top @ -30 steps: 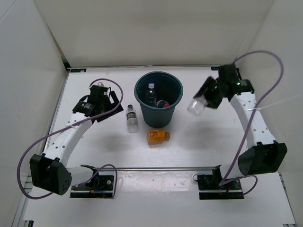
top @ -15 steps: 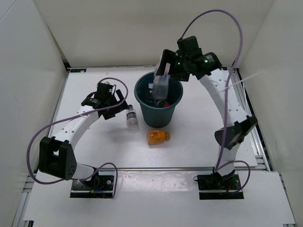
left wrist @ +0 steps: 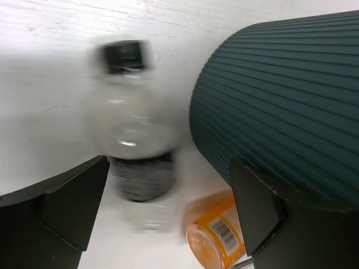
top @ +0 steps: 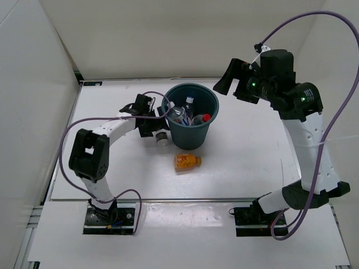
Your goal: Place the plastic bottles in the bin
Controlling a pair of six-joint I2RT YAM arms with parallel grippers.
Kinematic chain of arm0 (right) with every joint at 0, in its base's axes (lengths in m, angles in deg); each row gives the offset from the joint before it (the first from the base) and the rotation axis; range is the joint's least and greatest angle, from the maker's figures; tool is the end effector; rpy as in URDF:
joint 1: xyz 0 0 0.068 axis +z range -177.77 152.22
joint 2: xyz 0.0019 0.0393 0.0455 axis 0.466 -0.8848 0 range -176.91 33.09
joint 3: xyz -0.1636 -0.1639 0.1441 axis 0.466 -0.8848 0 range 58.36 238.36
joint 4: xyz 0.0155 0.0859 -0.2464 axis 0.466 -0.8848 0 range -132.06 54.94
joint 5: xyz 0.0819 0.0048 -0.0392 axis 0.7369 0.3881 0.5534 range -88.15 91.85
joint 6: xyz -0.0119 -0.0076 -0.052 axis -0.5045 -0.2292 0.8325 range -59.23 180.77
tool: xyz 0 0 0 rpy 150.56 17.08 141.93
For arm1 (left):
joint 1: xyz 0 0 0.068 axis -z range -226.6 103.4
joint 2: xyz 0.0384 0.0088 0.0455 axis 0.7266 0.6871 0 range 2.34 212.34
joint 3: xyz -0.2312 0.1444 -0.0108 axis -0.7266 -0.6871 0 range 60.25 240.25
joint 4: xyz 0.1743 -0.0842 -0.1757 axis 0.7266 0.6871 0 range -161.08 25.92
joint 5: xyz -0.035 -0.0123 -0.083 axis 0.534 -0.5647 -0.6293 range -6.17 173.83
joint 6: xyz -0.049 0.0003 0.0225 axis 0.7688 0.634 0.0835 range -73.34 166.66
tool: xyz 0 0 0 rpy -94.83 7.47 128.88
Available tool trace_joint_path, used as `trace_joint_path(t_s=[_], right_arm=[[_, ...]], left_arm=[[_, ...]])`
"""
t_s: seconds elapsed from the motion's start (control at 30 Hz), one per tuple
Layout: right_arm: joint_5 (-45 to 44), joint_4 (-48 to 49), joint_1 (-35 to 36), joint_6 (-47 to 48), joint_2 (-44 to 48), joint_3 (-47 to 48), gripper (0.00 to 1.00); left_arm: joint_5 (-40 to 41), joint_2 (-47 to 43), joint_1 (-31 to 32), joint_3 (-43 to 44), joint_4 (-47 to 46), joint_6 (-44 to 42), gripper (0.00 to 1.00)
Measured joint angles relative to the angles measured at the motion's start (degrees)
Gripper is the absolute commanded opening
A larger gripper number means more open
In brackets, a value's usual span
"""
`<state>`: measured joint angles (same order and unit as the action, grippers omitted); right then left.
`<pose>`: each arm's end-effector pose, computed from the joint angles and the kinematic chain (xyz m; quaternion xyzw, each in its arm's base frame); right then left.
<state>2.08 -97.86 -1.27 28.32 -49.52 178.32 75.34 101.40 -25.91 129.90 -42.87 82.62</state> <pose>0.2177 0.1087 0.5245 0.0428 0.8445 0.2642 0.4640 0.3376 -0.1330 0.2139 -0.1068 0.9520 -0.1945 0.2110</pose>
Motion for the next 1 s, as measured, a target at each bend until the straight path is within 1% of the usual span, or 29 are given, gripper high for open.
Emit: trace_joint_path(t_s=[0.07,0.17,0.2,0.3,0.43,0.47,0.5,0.6,0.67,0.73,0.8,0.83,0.9,1.0], right_arm=[[0.35,-0.07,-0.11,0.98,-0.02,-0.42,0.99],[0.61,-0.24,-0.63,1.73,-0.15,-2.4,0.99],[0.7,-0.42,-1.03,2.03,-0.15,-3.3,0.99],[1.11,-0.74,-2.29,2.73,-0.13,-4.83,0.99],[1.55,-0.79,-3.3,3.02,0.31,-6.58,0.99],[1.73,-0.83,-3.34,3.04,0.39,-6.88,0.99],[1.79,-0.83,-3.34,3.02,0.46,-7.19,0.99],[2.14,-0.9,-3.41,3.02,0.52,-7.87,0.99],[2.47,-0.94,-3.63,2.99,0.55,-8.46,0.99],[2.82,-0.9,-4.15,2.93,0.57,-9.18,0.99],[2.97,-0.87,-4.66,2.84,0.72,-9.97,0.99],[2.97,-0.94,-4.76,2.69,0.79,-10.4,0.99],[2.97,-0.92,-4.9,2.51,0.98,-11.37,0.99],[2.99,-0.79,-5.42,1.88,1.55,-13.05,0.99]], left_arm=[[-0.85,3.69,0.17,1.44,-0.42,-0.44,1.0],[-1.97,7.28,0.17,1.97,-1.01,-0.81,0.95],[-2.32,7.98,0.17,1.97,-1.03,-0.87,0.91],[-3.5,9.18,0.17,1.97,-1.16,-1.09,0.88],[-5.14,9.81,0.59,1.95,-1.38,-1.03,0.64],[-5.66,9.88,0.76,1.84,-1.53,-1.07,0.49],[-6.01,9.81,0.9,1.49,-1.86,-1.11,0.46],[-5.55,7.23,0.96,-1.33,-2.82,-1.42,0.46],[-3.67,3.45,0.61,-4.79,-2.05,-1.18,0.46],[-1.01,-1.16,-0.11,-6.75,0.74,-0.68,0.46],[3.06,-5.68,-1.18,-6.23,3.74,0.09,0.46],[5.18,-7.34,-1.62,-4.74,6.01,0.37,0.46],[10.14,-9.49,-2.38,1.11,9.81,0.98,0.49],[15.67,-10.1,-2.56,13.84,12.37,1.03,0.52]])
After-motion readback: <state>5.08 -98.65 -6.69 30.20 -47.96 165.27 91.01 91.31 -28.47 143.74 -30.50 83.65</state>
